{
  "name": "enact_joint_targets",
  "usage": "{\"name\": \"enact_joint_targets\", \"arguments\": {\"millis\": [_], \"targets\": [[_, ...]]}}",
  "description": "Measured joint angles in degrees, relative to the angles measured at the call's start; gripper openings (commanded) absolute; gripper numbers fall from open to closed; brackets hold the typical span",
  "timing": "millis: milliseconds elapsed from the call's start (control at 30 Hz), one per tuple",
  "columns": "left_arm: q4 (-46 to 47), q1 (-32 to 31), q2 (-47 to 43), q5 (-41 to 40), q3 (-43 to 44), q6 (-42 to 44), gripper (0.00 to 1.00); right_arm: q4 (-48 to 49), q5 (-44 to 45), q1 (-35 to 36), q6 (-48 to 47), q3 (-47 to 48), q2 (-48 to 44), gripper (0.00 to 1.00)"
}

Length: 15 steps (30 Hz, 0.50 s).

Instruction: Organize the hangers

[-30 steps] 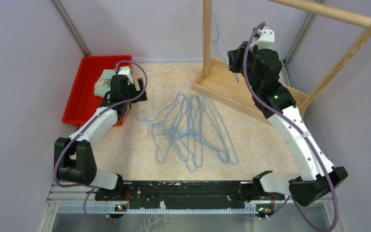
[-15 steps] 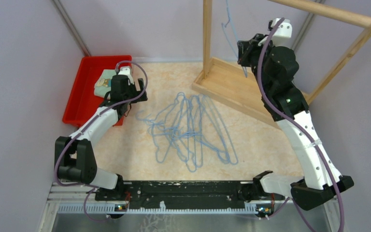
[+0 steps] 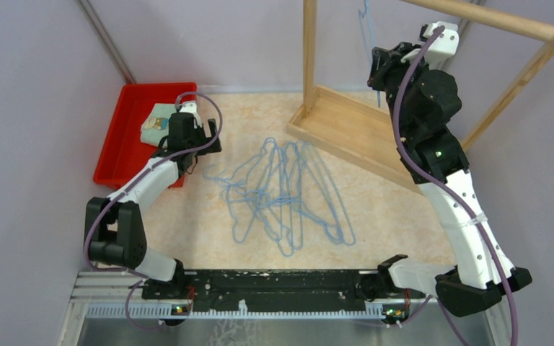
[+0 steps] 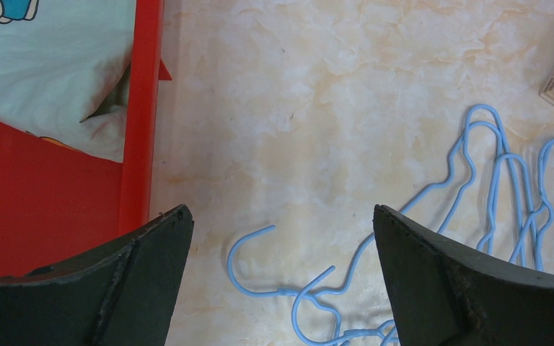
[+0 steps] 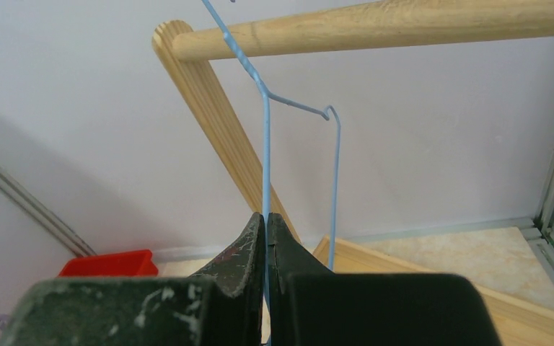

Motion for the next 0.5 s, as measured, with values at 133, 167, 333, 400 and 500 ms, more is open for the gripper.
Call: {"name": "enact_joint_targets", "arguments": {"millis": [133,167,333,400,500], "targets": [[0.02,0.00,0.09,-0.07,0.00,0.28,1.00,2.56,1.36,0.00,-0.20,-0.46,1.73,0.00],[0.02,0.00,0.09,-0.09,0.00,0.35,1.00,3.08,1.49,0.00,-0.17,-0.63,2.38,0.00],[0.22,0.00,0.07,-0.55,-0.44,0.50,1.00,4.57,1.57,0.00,0.33,-2.86,5.27,0.00],[0.46,0.00,0.02,-0.81,-1.22,0.66,1.00,4.79,1.46,0.00,0.79,-3.76,6.40,0.00],[0.39,0.00,-0.15,-1.42,-2.40,1.07,1.00,5.16,0.68,0.00,1.62,-4.09,8.48,0.00]]}}
